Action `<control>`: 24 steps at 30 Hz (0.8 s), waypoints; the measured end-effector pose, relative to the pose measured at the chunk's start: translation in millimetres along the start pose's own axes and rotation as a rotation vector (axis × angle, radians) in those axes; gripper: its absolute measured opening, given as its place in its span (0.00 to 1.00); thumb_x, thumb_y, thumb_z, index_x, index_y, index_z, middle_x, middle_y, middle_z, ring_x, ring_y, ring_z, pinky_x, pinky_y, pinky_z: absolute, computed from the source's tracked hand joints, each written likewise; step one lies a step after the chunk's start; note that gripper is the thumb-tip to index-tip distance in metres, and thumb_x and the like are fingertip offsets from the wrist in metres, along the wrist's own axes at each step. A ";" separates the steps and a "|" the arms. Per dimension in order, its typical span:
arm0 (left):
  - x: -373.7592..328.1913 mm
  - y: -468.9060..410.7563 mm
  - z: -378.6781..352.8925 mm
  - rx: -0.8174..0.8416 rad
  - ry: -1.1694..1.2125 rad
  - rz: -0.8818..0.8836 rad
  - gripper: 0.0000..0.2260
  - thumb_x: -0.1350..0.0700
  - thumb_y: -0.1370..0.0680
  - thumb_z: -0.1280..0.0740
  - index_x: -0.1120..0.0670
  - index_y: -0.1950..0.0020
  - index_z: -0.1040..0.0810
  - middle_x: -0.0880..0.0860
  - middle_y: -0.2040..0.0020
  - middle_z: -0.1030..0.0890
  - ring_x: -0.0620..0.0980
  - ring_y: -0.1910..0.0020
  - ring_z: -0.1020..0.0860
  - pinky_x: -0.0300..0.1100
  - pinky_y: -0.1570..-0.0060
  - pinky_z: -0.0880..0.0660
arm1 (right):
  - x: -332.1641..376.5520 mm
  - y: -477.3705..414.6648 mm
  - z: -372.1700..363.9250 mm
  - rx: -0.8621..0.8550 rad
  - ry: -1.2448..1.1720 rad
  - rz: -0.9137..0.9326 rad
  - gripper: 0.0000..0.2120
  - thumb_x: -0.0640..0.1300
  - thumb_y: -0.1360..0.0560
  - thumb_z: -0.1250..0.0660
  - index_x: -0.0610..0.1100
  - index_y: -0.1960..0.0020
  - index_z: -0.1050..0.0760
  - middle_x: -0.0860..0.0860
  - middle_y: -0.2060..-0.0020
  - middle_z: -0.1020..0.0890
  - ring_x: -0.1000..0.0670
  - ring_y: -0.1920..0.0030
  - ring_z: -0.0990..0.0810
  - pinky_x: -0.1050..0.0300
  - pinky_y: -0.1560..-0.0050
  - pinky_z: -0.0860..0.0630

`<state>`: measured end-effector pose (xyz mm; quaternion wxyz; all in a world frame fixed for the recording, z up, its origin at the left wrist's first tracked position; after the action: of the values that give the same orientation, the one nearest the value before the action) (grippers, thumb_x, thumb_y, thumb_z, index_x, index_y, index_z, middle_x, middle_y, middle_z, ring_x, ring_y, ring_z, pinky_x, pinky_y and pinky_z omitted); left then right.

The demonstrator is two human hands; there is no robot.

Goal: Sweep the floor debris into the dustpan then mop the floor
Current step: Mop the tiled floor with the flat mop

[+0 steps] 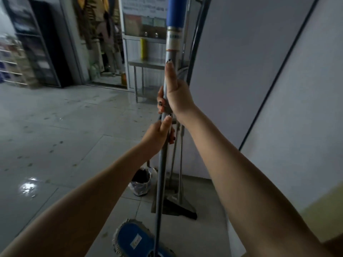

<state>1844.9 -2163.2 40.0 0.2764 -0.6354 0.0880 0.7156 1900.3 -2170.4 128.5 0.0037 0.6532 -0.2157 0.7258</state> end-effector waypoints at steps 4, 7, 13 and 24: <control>4.0 11.8 55.2 -0.113 -0.051 -0.008 0.22 0.49 0.18 0.51 0.61 0.64 0.30 0.55 0.71 0.27 0.37 0.80 0.28 0.26 0.74 0.30 | 6.4 -4.1 -57.1 0.155 0.013 0.014 0.30 0.64 0.22 0.48 0.43 0.72 0.33 0.50 0.82 0.30 0.51 0.81 0.30 0.61 0.74 0.27; 12.4 17.8 97.5 -0.152 -0.104 -0.013 0.24 0.48 0.18 0.52 0.60 0.67 0.30 0.54 0.72 0.26 0.41 0.76 0.26 0.32 0.67 0.27 | 7.7 -8.3 -98.9 0.186 0.008 0.029 0.30 0.63 0.22 0.48 0.42 0.72 0.33 0.50 0.82 0.30 0.51 0.81 0.30 0.61 0.75 0.27; 44.3 22.7 192.9 -0.155 -0.105 0.023 0.24 0.47 0.18 0.51 0.59 0.66 0.29 0.53 0.70 0.24 0.39 0.75 0.25 0.28 0.68 0.27 | 2.2 -21.0 -196.7 0.240 0.008 0.038 0.29 0.60 0.21 0.49 0.41 0.70 0.34 0.48 0.80 0.31 0.51 0.81 0.31 0.61 0.76 0.28; 91.3 12.1 333.3 -0.174 -0.102 0.083 0.22 0.48 0.18 0.50 0.57 0.66 0.28 0.53 0.70 0.24 0.42 0.72 0.24 0.34 0.61 0.26 | -24.8 -63.6 -337.0 0.247 -0.020 -0.013 0.29 0.61 0.21 0.47 0.41 0.71 0.34 0.52 0.83 0.30 0.50 0.80 0.31 0.61 0.75 0.27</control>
<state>1548.2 -1988.3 8.8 0.1944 -0.6157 0.0376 0.7627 1603.2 -1998.8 106.5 -0.0744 0.6574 -0.1206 0.7401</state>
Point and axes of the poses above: each hand's wrist, its own y-axis away from the middle knuckle, its own z-axis out of the back of the hand, x = y × z, the point moved 6 cm from there along -y, towards the middle knuckle
